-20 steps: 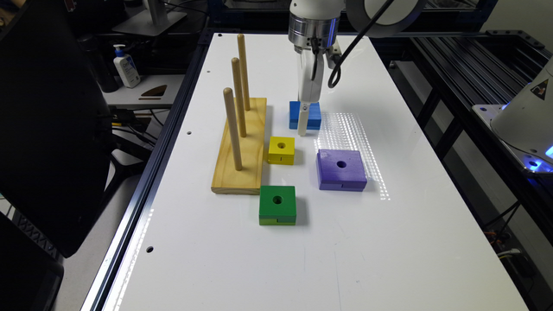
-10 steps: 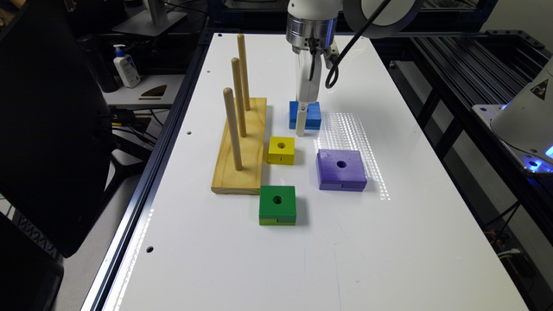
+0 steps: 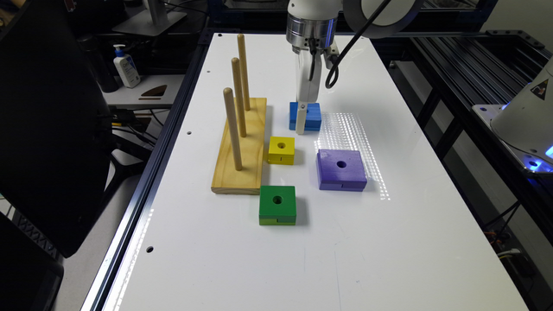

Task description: Pick up blue block.

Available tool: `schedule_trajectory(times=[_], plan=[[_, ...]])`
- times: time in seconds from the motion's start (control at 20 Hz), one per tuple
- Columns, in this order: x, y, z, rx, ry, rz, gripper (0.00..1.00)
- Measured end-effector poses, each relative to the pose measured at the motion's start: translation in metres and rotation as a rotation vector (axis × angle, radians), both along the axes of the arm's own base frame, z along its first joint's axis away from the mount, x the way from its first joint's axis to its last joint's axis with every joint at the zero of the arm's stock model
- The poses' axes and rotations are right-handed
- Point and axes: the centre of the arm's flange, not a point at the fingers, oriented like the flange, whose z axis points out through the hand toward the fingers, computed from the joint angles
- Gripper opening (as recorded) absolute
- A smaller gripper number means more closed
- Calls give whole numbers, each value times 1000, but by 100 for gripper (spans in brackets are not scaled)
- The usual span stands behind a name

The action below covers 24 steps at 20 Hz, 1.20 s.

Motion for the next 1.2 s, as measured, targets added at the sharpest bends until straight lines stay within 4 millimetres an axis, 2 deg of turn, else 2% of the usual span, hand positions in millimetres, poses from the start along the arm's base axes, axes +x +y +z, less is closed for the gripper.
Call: schedule_trajectory(times=[0.55,0.85,1.05,1.2], plan=[[1,1,2,0,-4,2,0],[-1,1,47,-7,0,6,0],[-8,1,63,-11,-5,7,0],[-8,1,83,-15,-9,8,0]])
